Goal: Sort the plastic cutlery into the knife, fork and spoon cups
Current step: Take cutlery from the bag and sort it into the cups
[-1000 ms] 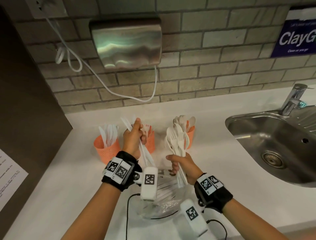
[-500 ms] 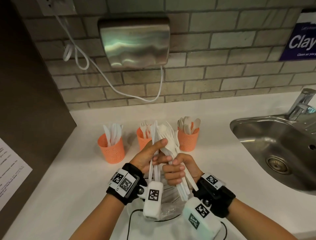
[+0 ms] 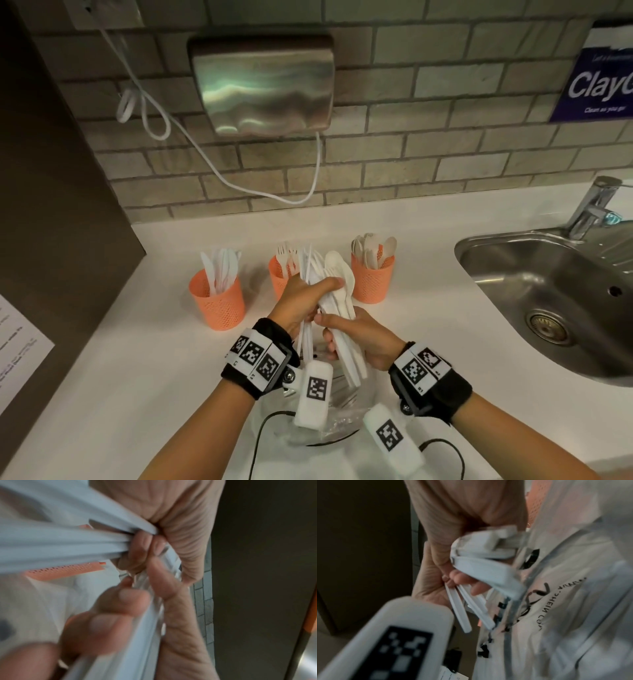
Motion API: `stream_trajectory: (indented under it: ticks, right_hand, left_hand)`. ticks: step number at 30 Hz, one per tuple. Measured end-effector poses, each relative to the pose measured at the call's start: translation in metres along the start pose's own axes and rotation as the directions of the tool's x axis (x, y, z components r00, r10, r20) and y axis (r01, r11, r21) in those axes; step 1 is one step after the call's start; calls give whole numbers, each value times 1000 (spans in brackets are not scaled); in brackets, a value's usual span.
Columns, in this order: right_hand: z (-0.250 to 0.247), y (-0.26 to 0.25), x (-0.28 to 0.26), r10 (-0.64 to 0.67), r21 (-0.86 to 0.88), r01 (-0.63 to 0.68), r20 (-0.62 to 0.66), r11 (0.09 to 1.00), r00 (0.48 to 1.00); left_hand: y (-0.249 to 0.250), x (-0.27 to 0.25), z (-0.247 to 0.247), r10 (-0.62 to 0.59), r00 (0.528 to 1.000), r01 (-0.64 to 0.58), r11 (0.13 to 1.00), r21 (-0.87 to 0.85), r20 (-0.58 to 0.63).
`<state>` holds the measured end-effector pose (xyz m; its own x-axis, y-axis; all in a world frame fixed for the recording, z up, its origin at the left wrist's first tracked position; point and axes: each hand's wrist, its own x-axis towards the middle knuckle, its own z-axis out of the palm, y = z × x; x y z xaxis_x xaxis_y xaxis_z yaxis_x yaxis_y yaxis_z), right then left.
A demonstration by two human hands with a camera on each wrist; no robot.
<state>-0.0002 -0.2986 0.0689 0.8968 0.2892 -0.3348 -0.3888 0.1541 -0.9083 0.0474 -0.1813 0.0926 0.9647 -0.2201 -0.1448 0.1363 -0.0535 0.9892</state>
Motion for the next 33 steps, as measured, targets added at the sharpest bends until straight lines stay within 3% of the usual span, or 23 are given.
stream_trajectory:
  ticks: [4, 7, 10, 12, 18, 23, 29, 33]
  right_hand:
    - [-4, 0, -2, 15, 106, -19, 40, 994, 999]
    - [-9, -2, -4, 8, 161, -15, 46, 987, 999]
    - [-12, 1, -1, -22, 206, 22, -1, 978, 1000]
    - [-12, 3, 1, -39, 198, 43, -26, 979, 999]
    - [-10, 7, 0, -79, 169, 82, -23, 982, 997]
    - [-15, 8, -6, -48, 221, 36, 48, 975, 998]
    - [-18, 6, -11, -51, 306, 20, 95, 952, 994]
    - [-19, 7, -11, -63, 220, 61, 3, 974, 998]
  left_hand:
    - [3, 1, 5, -14, 1000, 12, 998, 62, 24]
    - [4, -1, 6, -3, 998, 3, 1000, -6, -67]
    - [6, -5, 7, 123, 964, -134, 990, -32, -236]
    - [5, -6, 7, 211, 937, -213, 977, 21, -280]
    - [0, -6, 10, 292, 925, -267, 955, 131, -242]
    - [4, -5, 5, 370, 904, -323, 920, 223, -215]
    - [9, -5, 9, 281, 935, -255, 957, 138, -217]
    - [4, -8, 18, 326, 892, -310, 945, 103, -314]
